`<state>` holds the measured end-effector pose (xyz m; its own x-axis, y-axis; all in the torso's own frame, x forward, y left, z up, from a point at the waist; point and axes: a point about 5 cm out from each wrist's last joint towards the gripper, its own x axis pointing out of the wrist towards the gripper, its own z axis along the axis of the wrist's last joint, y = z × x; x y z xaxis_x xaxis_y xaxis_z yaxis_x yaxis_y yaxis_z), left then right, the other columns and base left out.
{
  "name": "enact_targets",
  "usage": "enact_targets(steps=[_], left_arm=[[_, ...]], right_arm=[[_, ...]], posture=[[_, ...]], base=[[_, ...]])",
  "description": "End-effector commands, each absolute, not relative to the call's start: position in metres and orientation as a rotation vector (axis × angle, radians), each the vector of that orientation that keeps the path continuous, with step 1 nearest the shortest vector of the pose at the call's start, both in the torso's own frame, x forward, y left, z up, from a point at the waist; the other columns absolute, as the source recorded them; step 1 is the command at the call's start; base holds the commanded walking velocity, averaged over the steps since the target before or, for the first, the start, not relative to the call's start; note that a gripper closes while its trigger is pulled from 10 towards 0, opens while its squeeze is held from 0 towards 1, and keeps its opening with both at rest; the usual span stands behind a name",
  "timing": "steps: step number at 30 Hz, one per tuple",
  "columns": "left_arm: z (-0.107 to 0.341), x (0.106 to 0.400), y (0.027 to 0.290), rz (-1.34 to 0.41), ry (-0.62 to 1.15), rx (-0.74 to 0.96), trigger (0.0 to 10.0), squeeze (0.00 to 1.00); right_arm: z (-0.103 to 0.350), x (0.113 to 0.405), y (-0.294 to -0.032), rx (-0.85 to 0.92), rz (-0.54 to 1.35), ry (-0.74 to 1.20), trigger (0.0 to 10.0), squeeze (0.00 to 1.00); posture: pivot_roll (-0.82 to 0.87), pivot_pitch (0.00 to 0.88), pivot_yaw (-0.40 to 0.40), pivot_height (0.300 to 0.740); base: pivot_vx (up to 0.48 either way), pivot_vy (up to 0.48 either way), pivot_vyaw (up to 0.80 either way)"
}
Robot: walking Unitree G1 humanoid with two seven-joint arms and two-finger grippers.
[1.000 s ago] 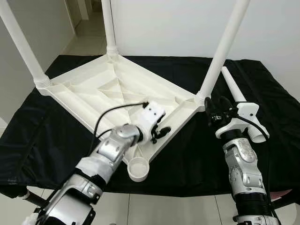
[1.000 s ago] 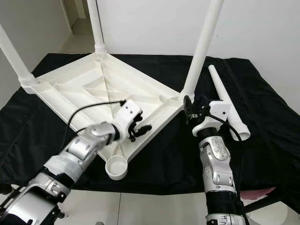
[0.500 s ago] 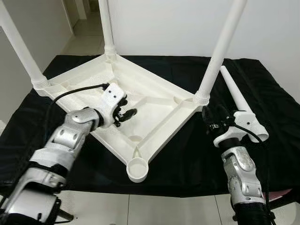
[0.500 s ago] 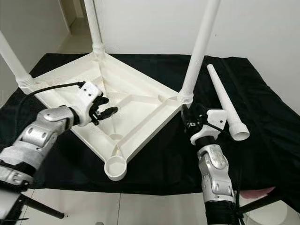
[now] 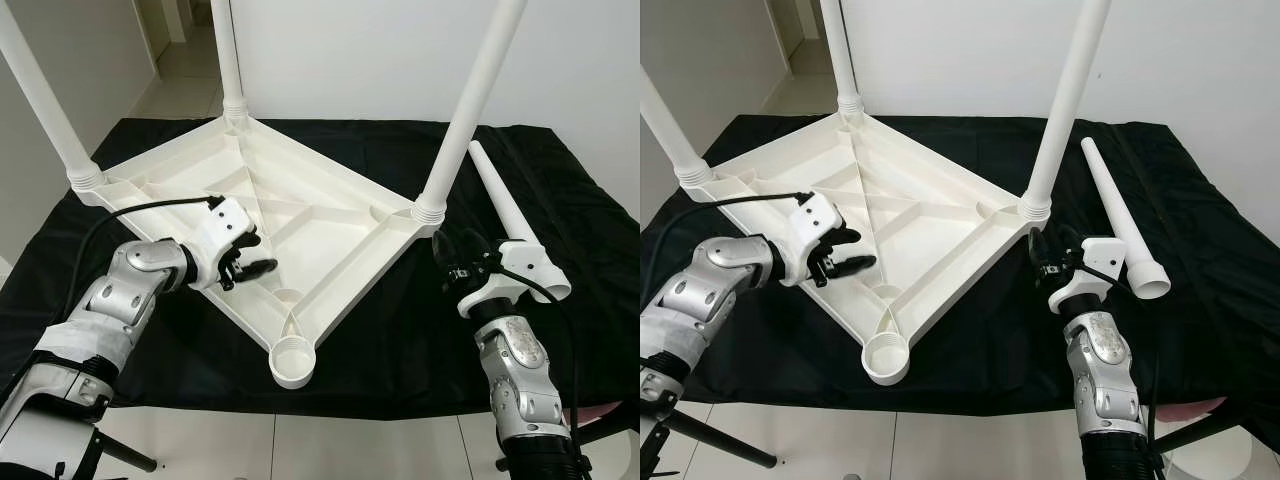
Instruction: Building children table
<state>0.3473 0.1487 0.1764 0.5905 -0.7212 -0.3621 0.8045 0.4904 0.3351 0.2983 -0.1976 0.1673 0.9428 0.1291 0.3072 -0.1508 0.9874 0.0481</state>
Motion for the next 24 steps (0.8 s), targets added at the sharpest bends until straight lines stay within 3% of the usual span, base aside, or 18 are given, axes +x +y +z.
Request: enact_targets(steps=[1,2,3,9,24], left_arm=[[0.164,0.34,0.147,-1.04,0.255,0.525,10.0,0.94],[0.164,0.34,0.147,-1.04,0.255,0.525,10.0,0.94],[0.157,0.336,0.147,-1.076,0.279,0.563,10.0,0.0],[0.149,0.327,0.149,-1.164,0.339,0.563,10.0,0.0],[0.162,0.329,0.165,-1.158,0.314,0.526,10.0,0.0]], right_arm=[[0.168,0.297,-0.197,0.06,0.153,-0.303,10.0,0.0],[0.168,0.297,-0.197,0.06,0.153,-0.303,10.0,0.0],[0.168,0.297,-0.197,0.057,0.156,-0.302,10.0,0.0],[0.168,0.297,-0.198,0.046,0.163,-0.3,10.0,0.0],[0.166,0.297,-0.197,0.037,0.174,-0.294,10.0,0.0]], posture=[[0.02,0.064,0.024,0.74],[0.02,0.064,0.024,0.74],[0.02,0.061,0.024,0.74],[0.02,0.053,0.022,0.74],[0.02,0.038,0.023,0.74]], base=[[0.0,0.0,0.0],[0.0,0.0,0.0],[0.0,0.0,0.0],[0.0,0.0,0.0],[0.0,0.0,0.0]])
